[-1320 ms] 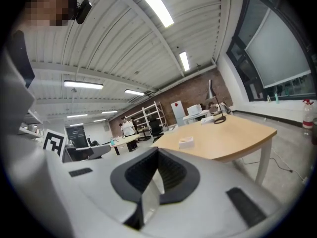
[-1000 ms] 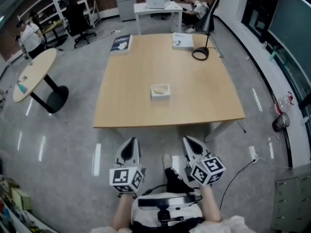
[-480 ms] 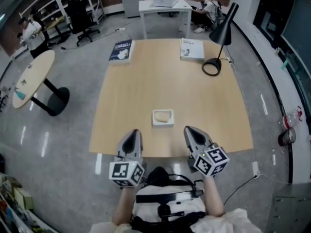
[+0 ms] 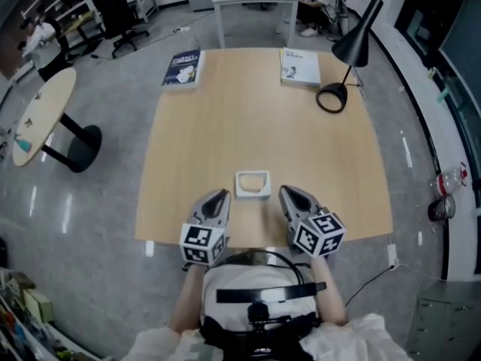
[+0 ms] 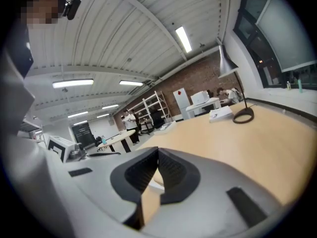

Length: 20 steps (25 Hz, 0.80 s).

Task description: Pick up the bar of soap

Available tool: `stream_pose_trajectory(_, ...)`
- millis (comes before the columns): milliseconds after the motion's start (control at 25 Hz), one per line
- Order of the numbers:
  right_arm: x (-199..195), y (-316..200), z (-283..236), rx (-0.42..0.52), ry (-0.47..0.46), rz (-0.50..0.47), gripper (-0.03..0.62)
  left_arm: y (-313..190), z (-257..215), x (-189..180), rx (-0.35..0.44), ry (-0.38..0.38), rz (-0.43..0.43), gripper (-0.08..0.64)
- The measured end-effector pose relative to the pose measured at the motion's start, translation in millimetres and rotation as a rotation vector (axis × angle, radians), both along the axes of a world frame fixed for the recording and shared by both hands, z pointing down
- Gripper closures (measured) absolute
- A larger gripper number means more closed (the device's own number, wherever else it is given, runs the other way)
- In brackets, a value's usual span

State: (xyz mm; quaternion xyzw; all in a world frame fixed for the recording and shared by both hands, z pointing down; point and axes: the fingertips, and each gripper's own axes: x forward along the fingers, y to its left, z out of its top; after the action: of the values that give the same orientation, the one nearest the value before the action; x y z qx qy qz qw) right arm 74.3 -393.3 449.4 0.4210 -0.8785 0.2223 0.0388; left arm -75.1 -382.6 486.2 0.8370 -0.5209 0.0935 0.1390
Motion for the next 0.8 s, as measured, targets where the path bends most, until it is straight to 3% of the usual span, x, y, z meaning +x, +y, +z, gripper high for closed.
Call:
stream_pose_trajectory(120,-4,-10,35,-0.07,0.044,-0.006,0.581,-12,37,4,-0.075,0.036,0.0,0.548)
stream_pose_trajectory(240,-13,-16,64,-0.136,0.066,-0.021,0.581,-16,70,11,-0.159,-0.011,0.017,0.548)
stream_pose_trajectory(400,-18,-36,99,-0.231,0.087,-0.01,0.581,-27,82,22,-0.181,-0.069,0.077,0.548)
stream_pose_trajectory(800,-25,-56,137,-0.3,0.219,-0.027,0.581,-43,114,20,-0.285,-0.062,0.133,0.548)
